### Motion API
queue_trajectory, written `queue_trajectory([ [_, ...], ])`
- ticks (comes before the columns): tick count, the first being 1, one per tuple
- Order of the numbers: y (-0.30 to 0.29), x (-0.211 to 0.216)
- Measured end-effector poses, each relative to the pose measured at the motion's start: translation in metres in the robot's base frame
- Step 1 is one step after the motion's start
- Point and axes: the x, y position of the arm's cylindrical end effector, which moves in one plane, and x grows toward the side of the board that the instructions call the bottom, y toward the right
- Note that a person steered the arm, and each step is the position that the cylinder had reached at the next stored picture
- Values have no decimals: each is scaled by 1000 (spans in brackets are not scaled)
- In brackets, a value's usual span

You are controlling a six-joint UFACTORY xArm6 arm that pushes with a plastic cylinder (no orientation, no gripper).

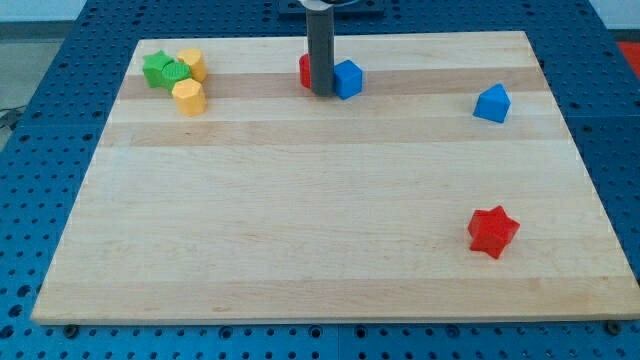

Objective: Move the blue cube and red circle towards the top center

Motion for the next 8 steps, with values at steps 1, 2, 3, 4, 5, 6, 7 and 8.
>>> queue_trajectory([
  [1, -2, 10],
  [2, -2, 50],
  [3, -17, 36],
  [4, -19, 12],
  [5, -15, 42],
  [6, 21, 135],
  [7, 93, 82],
  [8, 106, 64],
])
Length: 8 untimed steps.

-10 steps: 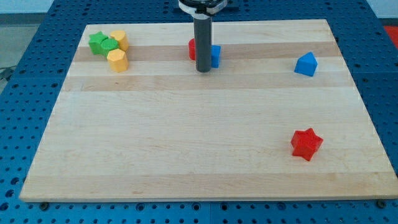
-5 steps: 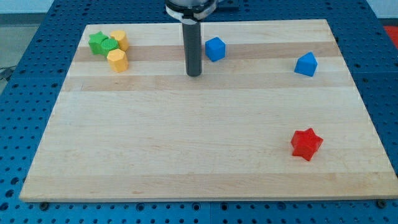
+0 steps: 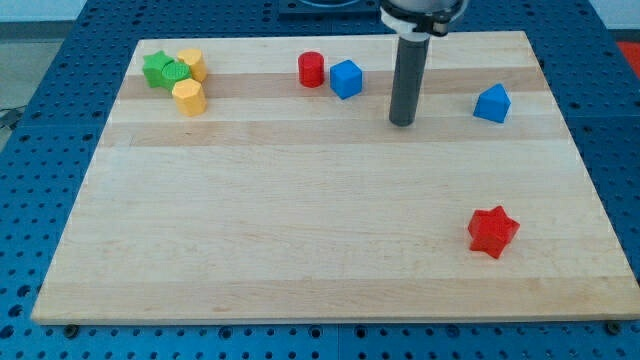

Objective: Move the blue cube and red circle towards the top center

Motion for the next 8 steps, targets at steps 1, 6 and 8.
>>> queue_trajectory([
  [1, -20, -15],
  [6, -56, -44],
  [8, -62, -60],
])
